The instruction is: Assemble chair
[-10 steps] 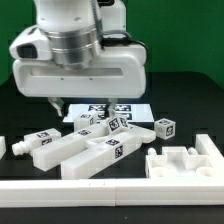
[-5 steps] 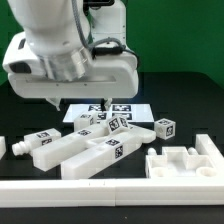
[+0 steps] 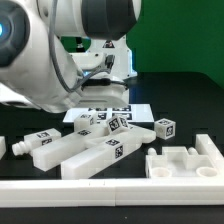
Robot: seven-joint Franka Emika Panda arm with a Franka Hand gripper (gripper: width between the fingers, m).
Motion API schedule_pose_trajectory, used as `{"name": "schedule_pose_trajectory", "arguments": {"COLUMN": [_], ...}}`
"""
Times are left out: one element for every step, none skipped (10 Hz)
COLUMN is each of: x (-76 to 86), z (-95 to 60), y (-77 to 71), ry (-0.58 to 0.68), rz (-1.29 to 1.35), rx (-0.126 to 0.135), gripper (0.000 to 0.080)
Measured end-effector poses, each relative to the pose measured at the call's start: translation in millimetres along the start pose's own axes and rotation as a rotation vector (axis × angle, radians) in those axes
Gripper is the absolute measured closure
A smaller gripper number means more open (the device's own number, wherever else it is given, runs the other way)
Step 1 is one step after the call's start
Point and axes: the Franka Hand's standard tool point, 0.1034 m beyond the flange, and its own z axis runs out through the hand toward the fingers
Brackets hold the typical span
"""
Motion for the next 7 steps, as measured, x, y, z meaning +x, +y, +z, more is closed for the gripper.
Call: {"name": "schedule_pose_trajectory", "arguments": {"x": [8.5,8.2,6.9,8.0,9.6,11.7,11.5], "z": [-0.9,-1.4,3.1,14.4,23.2,26.6,26.5], "y": [0.4,-0.4,1.2,5.7,10.1,12.4,11.7], "ry": [-0.009,-0.005,-0.01,-0.017,-0.019,-0.014,-0.015], "rz": [0.001,0.0,0.011,0.019,0.026,0.024,0.023], "rx": [-0.004,-0.005,-0.002,0.002,0.004,0.004,0.003], "gripper": [0.015,0.015,0.015,0.015,0.015,0.015,0.015]}}
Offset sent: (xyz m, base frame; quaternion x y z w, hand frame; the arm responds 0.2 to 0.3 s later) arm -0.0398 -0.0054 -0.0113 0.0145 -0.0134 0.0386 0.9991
